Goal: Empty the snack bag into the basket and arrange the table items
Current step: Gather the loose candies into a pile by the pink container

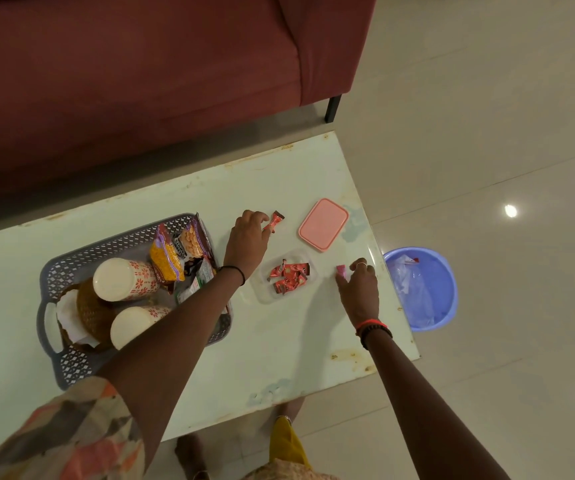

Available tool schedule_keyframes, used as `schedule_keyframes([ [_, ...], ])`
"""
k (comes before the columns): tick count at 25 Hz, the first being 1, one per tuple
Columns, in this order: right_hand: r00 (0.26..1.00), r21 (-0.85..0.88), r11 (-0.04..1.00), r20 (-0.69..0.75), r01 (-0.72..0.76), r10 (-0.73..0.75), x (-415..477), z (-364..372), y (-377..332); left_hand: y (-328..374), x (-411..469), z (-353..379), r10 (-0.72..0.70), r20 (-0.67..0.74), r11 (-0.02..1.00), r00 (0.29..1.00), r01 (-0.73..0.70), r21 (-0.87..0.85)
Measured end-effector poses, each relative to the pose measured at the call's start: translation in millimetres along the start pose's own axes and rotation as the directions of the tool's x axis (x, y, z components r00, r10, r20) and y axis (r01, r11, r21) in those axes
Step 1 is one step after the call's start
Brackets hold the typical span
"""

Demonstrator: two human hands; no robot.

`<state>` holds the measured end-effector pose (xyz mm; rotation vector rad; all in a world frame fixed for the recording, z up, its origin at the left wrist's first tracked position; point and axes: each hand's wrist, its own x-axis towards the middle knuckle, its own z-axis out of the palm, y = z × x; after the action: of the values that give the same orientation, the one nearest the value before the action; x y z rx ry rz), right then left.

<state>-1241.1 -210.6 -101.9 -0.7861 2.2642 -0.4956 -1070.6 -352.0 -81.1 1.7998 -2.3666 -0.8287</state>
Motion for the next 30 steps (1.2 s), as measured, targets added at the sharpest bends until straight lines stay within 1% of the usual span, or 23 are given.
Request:
schedule_keyframes([
  [3, 0.997, -0.112, 0.992, 0.065, 0.054, -0.047, 6, 8, 3, 0, 9, 8, -0.003, 0.009, 1.000, 1.000, 0.003, 0.008],
  [6, 0.994, -0.147, 0.985, 0.063, 0.094, -0.085, 8, 15, 4, 0, 17, 16, -0.038, 0.056, 0.999, 0.998, 0.036, 0.029],
  [10, 0.996, -0.068, 0.995, 0.056, 0.073, -0.069, 11, 15, 8, -1, 25, 27, -0.083, 0.114, 0.991, 0.990, 0.069, 0.119],
  [14, 0.996, -0.031, 0.996, 0.030, 0.088, -0.087, 13, 10, 14, -4, 36, 28, -0.066, 0.124, 0.992, 0.990, 0.051, 0.117],
  [16, 0.998, 0.045, 0.997, -0.004, 0.068, -0.068, 12, 7, 13, -4, 39, 24, -0.057, 0.130, 0.996, 0.990, 0.046, 0.081],
  [18, 0.999, 0.132, 0.991, -0.039, 0.031, -0.026, 11, 5, 9, -3, 36, 17, -0.074, 0.100, 0.997, 0.992, 0.076, -0.015],
  [21, 0.997, 0.205, 0.979, -0.075, 0.001, 0.015, 10, 4, 0, 4, 19, 5, -0.094, -0.018, 0.985, 0.995, 0.090, -0.148],
  [23, 0.996, 0.219, 0.975, -0.082, -0.019, 0.038, 11, 4, -6, 10, -1, 1, -0.074, -0.098, 0.983, 0.992, 0.056, -0.177],
  [25, 0.995, 0.248, 0.968, -0.083, -0.035, 0.057, 12, 4, -13, 13, -25, 2, -0.027, -0.118, 0.988, 0.993, 0.009, -0.152],
  [27, 0.993, 0.294, 0.955, -0.097, -0.032, 0.063, 11, 3, -21, 12, -46, 8, 0.020, -0.063, 0.995, 0.998, -0.025, -0.092],
  [30, 0.992, 0.318, 0.948, -0.127, 0.029, 0.012, 10, 2, -37, 6, -69, 17, 0.035, 0.105, 0.999, 0.994, -0.036, 0.004],
])
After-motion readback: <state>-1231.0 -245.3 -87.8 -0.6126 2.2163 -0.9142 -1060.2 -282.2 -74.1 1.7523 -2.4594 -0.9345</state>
